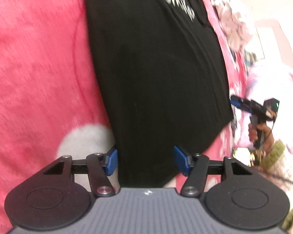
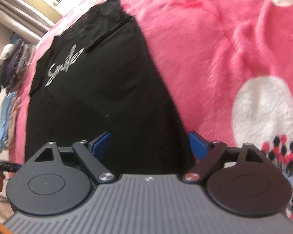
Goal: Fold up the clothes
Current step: 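Grasp the black shirt hem with the left gripper, then lift the shirt hem with the left gripper and fold it toward the collar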
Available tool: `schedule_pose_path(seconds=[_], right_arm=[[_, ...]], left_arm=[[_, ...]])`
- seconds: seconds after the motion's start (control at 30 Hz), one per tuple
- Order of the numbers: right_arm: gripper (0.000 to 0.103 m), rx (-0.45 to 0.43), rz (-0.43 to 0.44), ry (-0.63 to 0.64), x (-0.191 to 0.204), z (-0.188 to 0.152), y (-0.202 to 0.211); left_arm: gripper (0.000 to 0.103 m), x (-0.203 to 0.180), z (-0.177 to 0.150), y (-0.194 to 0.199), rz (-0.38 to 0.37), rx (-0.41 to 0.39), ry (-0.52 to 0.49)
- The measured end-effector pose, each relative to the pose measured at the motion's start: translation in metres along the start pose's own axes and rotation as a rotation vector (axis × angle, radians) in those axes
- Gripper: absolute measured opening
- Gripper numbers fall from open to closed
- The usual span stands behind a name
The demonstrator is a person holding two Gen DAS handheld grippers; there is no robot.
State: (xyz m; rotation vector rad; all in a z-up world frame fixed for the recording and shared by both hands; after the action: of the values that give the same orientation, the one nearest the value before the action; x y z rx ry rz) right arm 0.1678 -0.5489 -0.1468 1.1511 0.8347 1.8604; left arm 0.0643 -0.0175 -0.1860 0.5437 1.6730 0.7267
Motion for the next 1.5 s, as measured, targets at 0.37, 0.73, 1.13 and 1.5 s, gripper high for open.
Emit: schedule_pose_path(seconds=[0.37,0.73,1.13,1.5], right_arm=[[0.059,0.097,0.063,-0.048,0.005,-0.027,0.01],[0.045,0.086,-0.012,-0.109,-0.015,-0.035,0.019],[0.003,0.051,-0.015,-0.075,0.003,-0.051,0.041],[0.003,-0.092,0.024,-0.045,0.018,-0.006,0.065]], left_arm=[[0.045,-0.008,-0.04,-0.03,0.017,0.217,-0.146],[0.032,-0.006,-0.042,-0.036,0.049,0.198,-0.128],[0.005,-0.039,-0.038,-0.004,0.1,0.027,-0.329],[0.005,-0.059,-0.004,0.043,0.042,-0.207,-0.278]])
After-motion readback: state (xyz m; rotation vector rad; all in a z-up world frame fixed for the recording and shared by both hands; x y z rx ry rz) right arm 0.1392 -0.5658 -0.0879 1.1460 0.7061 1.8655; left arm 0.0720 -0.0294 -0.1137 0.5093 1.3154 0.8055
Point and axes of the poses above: each gripper's, at about its wrist camera, not at the fingertips, and y roughly against the way its jaws point, x to its left, z to its top, the point moved 1 cm from there along -y, roughly the way its jaws point, and after that the axes turned 10 degrees about y, right-handed, at the moved point
